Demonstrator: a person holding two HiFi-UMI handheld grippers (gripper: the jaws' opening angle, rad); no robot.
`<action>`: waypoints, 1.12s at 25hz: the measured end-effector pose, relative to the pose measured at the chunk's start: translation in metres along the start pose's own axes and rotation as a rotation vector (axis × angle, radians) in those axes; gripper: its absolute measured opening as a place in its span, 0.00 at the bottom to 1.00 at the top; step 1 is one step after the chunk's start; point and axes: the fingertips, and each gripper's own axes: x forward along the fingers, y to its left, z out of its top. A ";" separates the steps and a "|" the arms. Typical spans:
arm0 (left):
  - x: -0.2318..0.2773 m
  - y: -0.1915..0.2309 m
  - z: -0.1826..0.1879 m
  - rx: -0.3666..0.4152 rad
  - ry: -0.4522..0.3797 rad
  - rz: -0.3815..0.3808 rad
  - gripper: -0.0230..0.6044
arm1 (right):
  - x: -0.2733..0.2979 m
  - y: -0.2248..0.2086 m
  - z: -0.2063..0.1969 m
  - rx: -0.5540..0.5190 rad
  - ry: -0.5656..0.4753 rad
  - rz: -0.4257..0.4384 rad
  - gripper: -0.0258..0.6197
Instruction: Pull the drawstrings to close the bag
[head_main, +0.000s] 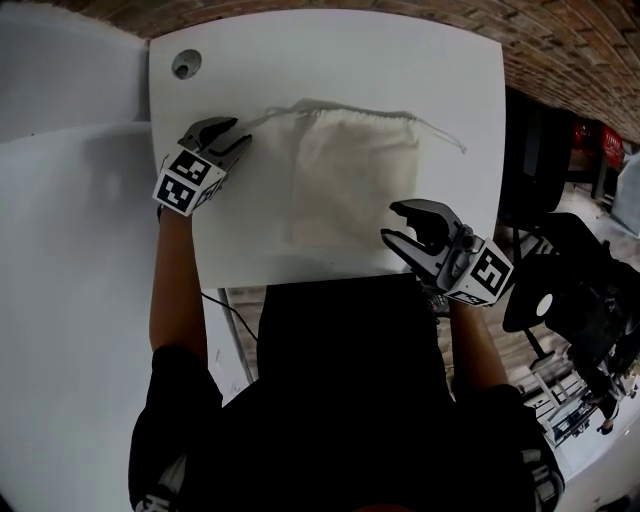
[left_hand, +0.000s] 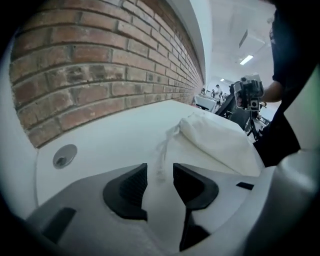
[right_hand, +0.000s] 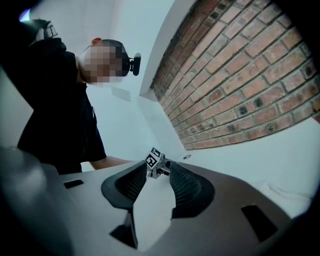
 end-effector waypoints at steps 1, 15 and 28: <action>0.002 -0.002 -0.003 0.010 0.030 -0.013 0.30 | 0.001 -0.001 0.000 0.006 0.000 0.006 0.26; 0.020 -0.009 -0.007 0.020 0.254 0.041 0.18 | -0.048 -0.068 -0.001 0.043 0.001 0.035 0.25; 0.015 0.004 -0.010 -0.062 0.342 0.100 0.16 | -0.132 -0.188 -0.021 -0.135 0.254 -0.283 0.36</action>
